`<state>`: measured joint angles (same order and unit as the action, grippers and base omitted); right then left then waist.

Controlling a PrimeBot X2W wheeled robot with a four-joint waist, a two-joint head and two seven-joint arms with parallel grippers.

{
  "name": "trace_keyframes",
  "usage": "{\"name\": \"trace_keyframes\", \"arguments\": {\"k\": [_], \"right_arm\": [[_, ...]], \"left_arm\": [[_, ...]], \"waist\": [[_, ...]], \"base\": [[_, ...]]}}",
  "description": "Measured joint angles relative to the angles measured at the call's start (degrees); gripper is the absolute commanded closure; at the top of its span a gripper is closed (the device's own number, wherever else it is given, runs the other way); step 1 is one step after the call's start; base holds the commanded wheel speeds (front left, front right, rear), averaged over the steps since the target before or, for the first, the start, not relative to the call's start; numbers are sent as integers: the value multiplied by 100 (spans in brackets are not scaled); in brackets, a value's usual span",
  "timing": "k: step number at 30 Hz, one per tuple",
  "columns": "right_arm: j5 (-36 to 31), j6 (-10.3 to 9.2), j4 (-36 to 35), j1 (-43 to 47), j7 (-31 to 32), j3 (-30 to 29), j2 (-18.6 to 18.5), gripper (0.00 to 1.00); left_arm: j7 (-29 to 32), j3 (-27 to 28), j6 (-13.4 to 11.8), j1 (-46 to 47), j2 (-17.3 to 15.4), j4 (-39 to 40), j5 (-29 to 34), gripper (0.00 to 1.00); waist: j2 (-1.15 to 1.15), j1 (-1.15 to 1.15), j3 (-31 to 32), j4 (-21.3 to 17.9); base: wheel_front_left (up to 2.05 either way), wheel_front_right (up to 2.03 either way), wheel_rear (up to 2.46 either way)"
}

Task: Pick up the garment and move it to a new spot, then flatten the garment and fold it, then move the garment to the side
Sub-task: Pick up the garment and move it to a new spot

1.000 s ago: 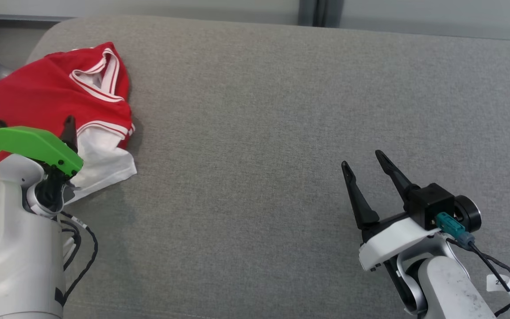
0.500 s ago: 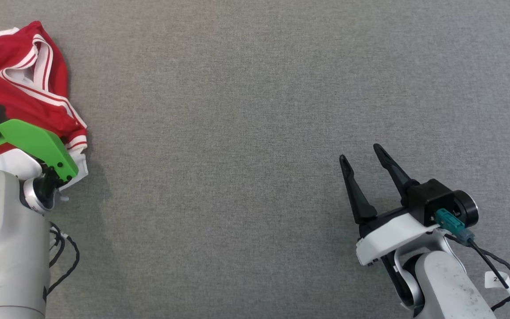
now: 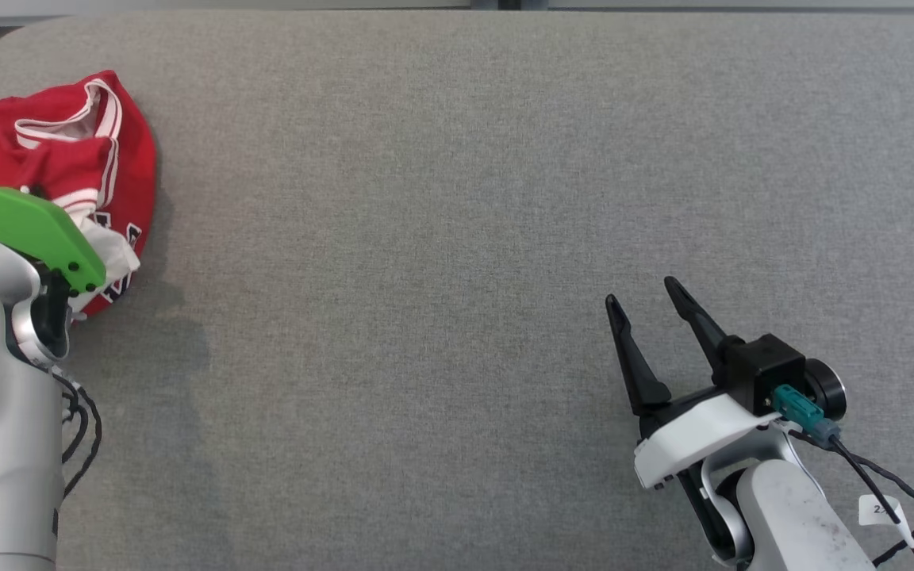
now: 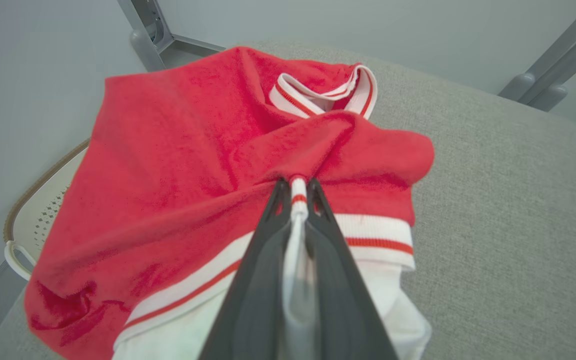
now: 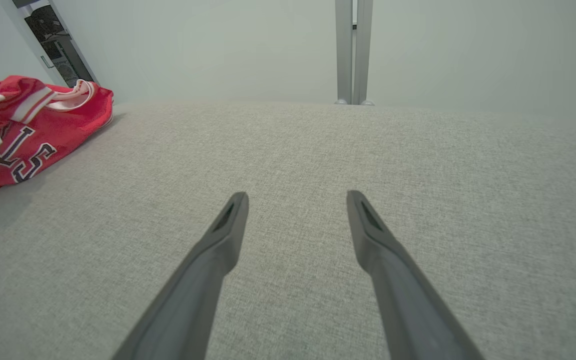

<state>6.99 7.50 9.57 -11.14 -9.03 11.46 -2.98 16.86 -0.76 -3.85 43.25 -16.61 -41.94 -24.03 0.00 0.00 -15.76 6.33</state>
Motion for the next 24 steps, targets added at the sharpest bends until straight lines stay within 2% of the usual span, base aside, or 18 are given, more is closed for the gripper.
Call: {"name": "trace_keyframes", "arguments": {"k": [12, 17, 24], "right_arm": [[397, 0, 412, 177, -238, 197, 10, 0], [432, 0, 456, 241, -277, 168, 15, 0], [536, 0, 443, 216, -327, 199, 19, 0]], "left_arm": [[-579, -290, 186, 517, 25, 1224, 204, 100], [-686, -463, 271, 829, 252, 1820, 196, 100], [-634, -875, 383, 1087, 636, 2373, 205, 100]], "waist": [[0, 0, 887, -121], [0, 0, 1133, -442], [0, 0, 1223, -1099]], "base": [[0, 0, 0], [0, 0, 0], [0, 0, 0]]}}
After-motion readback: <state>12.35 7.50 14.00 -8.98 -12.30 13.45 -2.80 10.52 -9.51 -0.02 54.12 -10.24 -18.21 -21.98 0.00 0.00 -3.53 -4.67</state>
